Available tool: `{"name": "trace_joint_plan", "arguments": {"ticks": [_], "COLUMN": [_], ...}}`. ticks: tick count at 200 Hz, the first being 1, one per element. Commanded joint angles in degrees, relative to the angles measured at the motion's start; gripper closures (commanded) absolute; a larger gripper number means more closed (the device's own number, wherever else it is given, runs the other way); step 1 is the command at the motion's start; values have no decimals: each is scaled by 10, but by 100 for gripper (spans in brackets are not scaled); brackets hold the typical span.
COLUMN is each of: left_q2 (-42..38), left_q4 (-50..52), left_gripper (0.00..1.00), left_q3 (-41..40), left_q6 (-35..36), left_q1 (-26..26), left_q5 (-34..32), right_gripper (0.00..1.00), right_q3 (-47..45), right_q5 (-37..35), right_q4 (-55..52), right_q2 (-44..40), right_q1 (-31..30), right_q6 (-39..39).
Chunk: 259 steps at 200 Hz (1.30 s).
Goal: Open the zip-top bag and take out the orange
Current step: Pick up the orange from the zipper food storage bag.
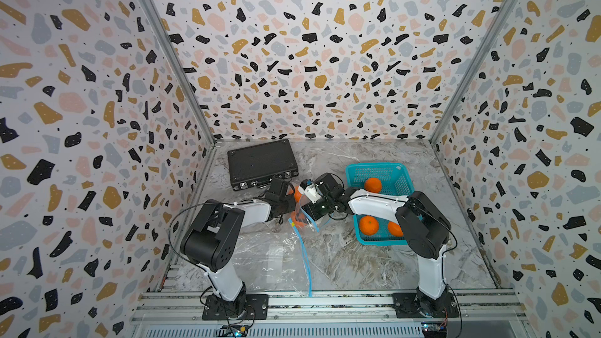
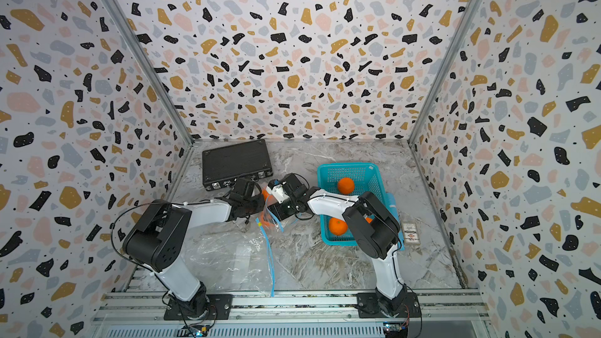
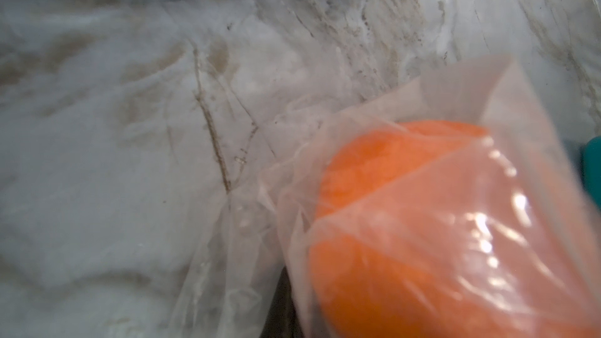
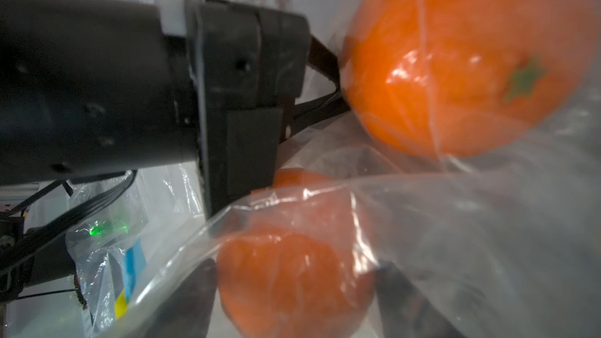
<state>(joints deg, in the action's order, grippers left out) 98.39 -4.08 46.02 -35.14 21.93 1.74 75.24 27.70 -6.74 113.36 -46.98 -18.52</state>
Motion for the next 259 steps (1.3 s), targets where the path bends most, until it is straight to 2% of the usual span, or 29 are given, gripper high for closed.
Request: {"name": "trace_joint_plan", "arguments": {"ticks": [1, 11, 25, 52, 83, 105, 130, 159, 192, 221, 259], "left_q2": [11, 11, 13, 16, 4, 6, 14, 24, 38, 41, 31], "left_q4": [24, 19, 10, -1, 3, -3, 4, 33, 34, 41, 65], "left_gripper": [100, 100, 100, 100, 100, 100, 100, 100, 100, 100, 100], "left_q3": [5, 1, -4, -12, -18, -18, -11, 2, 7, 11, 31], "left_q6": [8, 6, 2, -5, -5, -7, -4, 4, 4, 5, 12], "left_q1": [3, 3, 3, 4, 4, 4, 4, 3, 2, 2, -13], "left_q5": [-16, -14, -5, 7, 6, 22, 19, -24, -31, -49, -45], "right_gripper": [22, 22, 21, 19, 23, 29, 38, 38, 37, 38, 39], "right_q3": [8, 2, 4, 41, 63, 44, 23, -16, -50, -46, -40], "right_q5": [17, 29, -19, -27, -57, -99, -110, -132, -152, -142, -169], "right_q4": [-26, -16, -17, -23, -55, -48, -59, -68, -77, -101, -115], "right_q2": [3, -4, -6, 30, 54, 32, -5, -73, -112, -113, -179], "right_q1": [-6, -15, -24, -19, -19, -16, -8, -7, 6, 27, 29], "right_q6": [-7, -11, -1, -11, 5, 14, 17, 15, 22, 19, 32]}}
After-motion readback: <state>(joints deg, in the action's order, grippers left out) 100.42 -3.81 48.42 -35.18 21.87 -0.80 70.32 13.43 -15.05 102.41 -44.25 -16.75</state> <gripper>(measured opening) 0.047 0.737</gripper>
